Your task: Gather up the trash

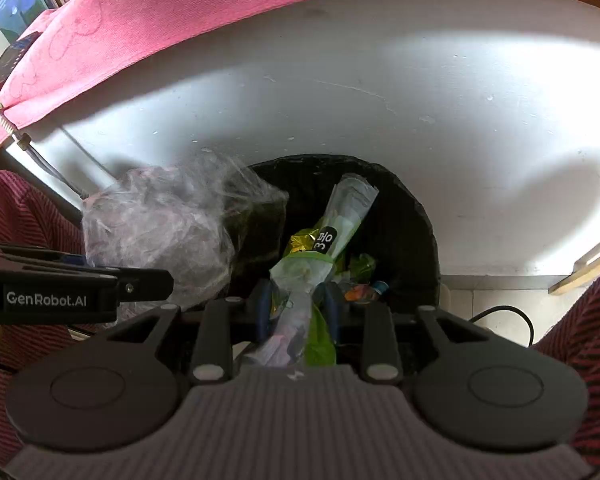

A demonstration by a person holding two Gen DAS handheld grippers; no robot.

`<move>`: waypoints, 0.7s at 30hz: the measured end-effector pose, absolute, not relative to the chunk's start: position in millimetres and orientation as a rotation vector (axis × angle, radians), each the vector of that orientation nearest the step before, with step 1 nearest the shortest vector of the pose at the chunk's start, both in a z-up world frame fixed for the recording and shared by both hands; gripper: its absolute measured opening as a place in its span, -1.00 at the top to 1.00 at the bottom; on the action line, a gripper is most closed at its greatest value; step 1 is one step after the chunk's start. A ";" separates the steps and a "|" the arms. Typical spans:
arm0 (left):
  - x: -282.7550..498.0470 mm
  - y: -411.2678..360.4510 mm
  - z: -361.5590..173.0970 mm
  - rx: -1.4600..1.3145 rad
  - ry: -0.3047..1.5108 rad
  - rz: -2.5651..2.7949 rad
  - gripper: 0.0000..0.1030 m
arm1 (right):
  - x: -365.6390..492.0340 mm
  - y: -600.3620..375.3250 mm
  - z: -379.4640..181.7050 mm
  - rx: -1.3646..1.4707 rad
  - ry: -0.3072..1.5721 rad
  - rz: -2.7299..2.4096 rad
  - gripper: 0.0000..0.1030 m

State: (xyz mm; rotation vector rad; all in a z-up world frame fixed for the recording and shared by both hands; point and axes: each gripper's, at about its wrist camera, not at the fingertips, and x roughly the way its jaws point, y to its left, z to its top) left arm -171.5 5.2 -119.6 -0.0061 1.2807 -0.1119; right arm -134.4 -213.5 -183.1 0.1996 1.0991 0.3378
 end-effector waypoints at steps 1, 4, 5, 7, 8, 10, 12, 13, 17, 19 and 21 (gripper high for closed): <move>-171.4 5.2 -119.5 -0.006 1.280 -0.110 0.04 | -134.3 -213.4 -183.2 0.201 1.098 0.339 0.04; -171.8 5.9 -119.0 -0.002 1.275 -0.105 -0.06 | -134.5 -213.5 -182.6 0.203 1.091 0.340 -0.09; -172.1 5.9 -118.6 0.000 1.273 -0.104 -0.08 | -134.6 -213.9 -183.1 0.203 1.090 0.339 -0.13; -172.3 5.8 -118.4 0.002 1.274 -0.102 -0.10 | -134.6 -214.7 -183.1 0.205 1.088 0.337 -0.18; -172.8 5.8 -118.7 0.001 1.276 -0.101 -0.14 | -134.6 -215.1 -183.1 0.206 1.087 0.337 -0.19; -173.3 5.4 -117.6 0.004 1.272 -0.099 -0.25 | -134.9 -216.0 -183.0 0.209 1.086 0.336 -0.22; -173.5 5.4 -116.0 0.006 1.261 -0.106 -0.29 | -135.6 -216.5 -182.5 0.214 1.082 0.333 -0.26; -172.7 5.3 -115.5 0.007 1.257 -0.107 -0.32 | -135.7 -217.1 -182.1 0.215 1.081 0.331 -0.26; -172.6 6.8 -112.2 0.011 1.237 -0.108 -0.37 | -136.0 -219.6 -179.3 0.230 1.080 0.313 -0.34; -172.1 8.8 -110.5 0.004 1.232 -0.109 -0.42 | -137.0 -221.3 -176.8 0.237 1.074 0.300 -0.40; -171.6 11.3 -108.9 -0.010 1.227 -0.106 -0.50 | -137.7 -224.0 -174.5 0.246 1.069 0.287 -0.47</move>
